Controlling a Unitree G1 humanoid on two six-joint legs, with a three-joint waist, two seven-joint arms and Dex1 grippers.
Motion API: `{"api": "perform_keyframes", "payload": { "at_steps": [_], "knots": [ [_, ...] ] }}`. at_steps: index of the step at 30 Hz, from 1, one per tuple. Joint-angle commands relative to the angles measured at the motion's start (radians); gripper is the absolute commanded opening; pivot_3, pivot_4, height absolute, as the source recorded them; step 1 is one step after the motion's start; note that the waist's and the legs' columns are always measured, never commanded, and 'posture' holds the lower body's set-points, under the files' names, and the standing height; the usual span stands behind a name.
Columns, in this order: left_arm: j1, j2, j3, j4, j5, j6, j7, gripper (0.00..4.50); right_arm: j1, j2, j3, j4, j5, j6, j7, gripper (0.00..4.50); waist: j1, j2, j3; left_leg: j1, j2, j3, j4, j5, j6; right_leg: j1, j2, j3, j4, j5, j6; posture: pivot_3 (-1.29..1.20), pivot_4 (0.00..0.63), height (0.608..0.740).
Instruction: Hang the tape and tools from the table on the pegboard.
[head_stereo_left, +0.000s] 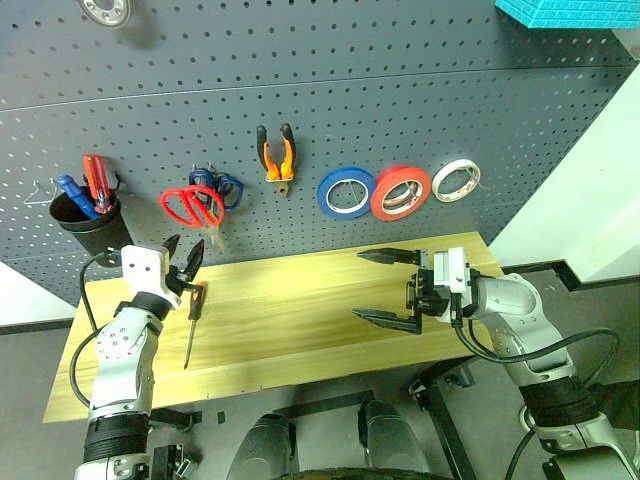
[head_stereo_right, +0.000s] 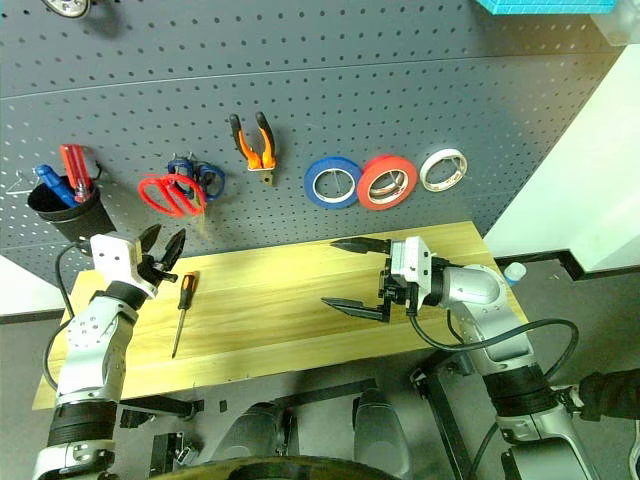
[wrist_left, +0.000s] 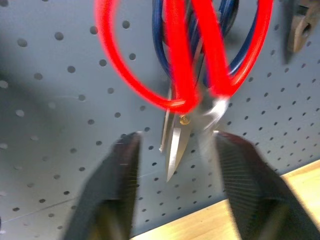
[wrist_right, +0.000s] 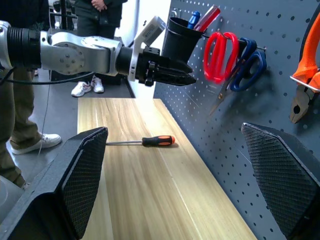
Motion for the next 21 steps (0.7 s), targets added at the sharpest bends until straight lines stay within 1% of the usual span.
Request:
{"api": "perform_keyframes", "payload": {
  "at_steps": [1, 4, 7, 9, 10, 12, 14, 15, 17, 21],
  "knots": [
    [0.082, 0.034, 0.007, -0.129, -0.04, 0.174, 0.001, 3.13, -0.002, -0.011, -0.02, -0.004, -0.039, -0.029, -0.017, 4.5, -0.004, 0.001, 0.0, 0.0, 0.0, 0.0, 0.0, 0.0, 0.0, 0.0, 0.0, 0.0, 0.0, 0.0, 0.0, -0.06, 0.082, 0.738],
    [0.177, 0.061, 0.024, -0.201, -0.093, 0.358, -0.007, 3.13, -0.015, -0.046, 0.003, 0.031, -0.137, -0.058, -0.024, 4.5, -0.015, 0.002, -0.001, 0.0, 0.0, 0.0, -0.001, -0.001, 0.001, 0.0, 0.0, 0.0, 0.0, 0.0, 0.001, -0.05, 0.098, 0.738],
    [0.206, 0.063, 0.065, -0.21, -0.105, 0.513, 0.067, 3.13, -0.017, -0.055, 0.008, 0.038, -0.14, -0.047, -0.006, 4.5, -0.018, 0.002, -0.001, 0.0, 0.0, 0.0, -0.001, -0.001, 0.001, 0.0, 0.0, 0.0, 0.0, -0.001, 0.001, -0.03, 0.107, 0.738],
    [0.162, 0.06, 0.105, -0.145, -0.123, 0.64, 0.134, 3.13, -0.02, -0.051, 0.016, 0.042, -0.145, -0.055, 0.004, 4.5, -0.018, 0.002, -0.001, 0.0, 0.0, -0.001, 0.0, -0.001, 0.001, 0.0, 0.0, -0.001, 0.001, -0.001, 0.001, -0.03, 0.112, 0.738],
    [0.138, 0.063, 0.112, -0.112, -0.122, 0.681, 0.154, 3.31, -0.021, -0.048, 0.02, 0.045, -0.148, -0.06, 0.008, 4.5, -0.017, 0.002, 0.0, 0.001, 0.0, -0.002, 0.0, -0.001, 0.001, 0.001, 0.0, -0.001, 0.002, -0.002, 0.003, -0.02, 0.115, 0.738],
    [0.081, 0.071, 0.1, -0.055, -0.118, 0.757, 0.167, 3.68, -0.023, -0.041, 0.029, 0.054, -0.154, -0.069, 0.013, 4.5, -0.016, 0.002, 0.0, 0.004, 0.0, -0.002, 0.0, -0.001, 0.001, 0.004, 0.0, -0.001, 0.002, -0.003, 0.004, -0.01, 0.117, 0.738],
    [0.02, 0.083, 0.065, 0.004, -0.09, 0.824, 0.186, 4.39, -0.025, -0.037, 0.034, 0.061, -0.155, -0.076, 0.017, 4.5, -0.017, 0.002, 0.0, 0.009, 0.0, -0.002, -0.001, -0.001, 0.001, 0.008, 0.0, -0.001, 0.001, -0.003, 0.004, -0.01, 0.117, 0.738],
    [-0.019, 0.089, 0.052, 0.053, -0.068, 0.856, 0.21, 4.48, -0.026, -0.034, 0.036, 0.063, -0.155, -0.078, 0.017, 4.5, -0.016, 0.002, 0.0, 0.01, 0.0, -0.002, -0.001, -0.001, 0.001, 0.009, 0.0, -0.001, 0.0, -0.004, 0.004, -0.01, 0.118, 0.738],
    [-0.105, 0.104, 0.026, 0.153, -0.03, 0.902, 0.24, 4.48, -0.026, -0.03, 0.039, 0.066, -0.157, -0.085, 0.016, 4.5, -0.018, 0.002, 0.0, 0.011, 0.0, -0.002, -0.001, -0.001, 0.001, 0.01, 0.0, -0.001, 0.0, -0.004, 0.005, -0.02, 0.118, 0.738],
    [-0.247, 0.114, 0.031, 0.327, -0.011, 0.922, 0.263, 4.48, -0.007, -0.033, 0.03, 0.06, -0.156, -0.095, 0.009, 4.5, -0.021, 0.001, 0.0, 0.012, 0.0, -0.002, -0.003, -0.001, 0.001, 0.01, 0.0, -0.001, 0.001, -0.003, 0.005, -0.04, 0.118, 0.738]
  ]
}}
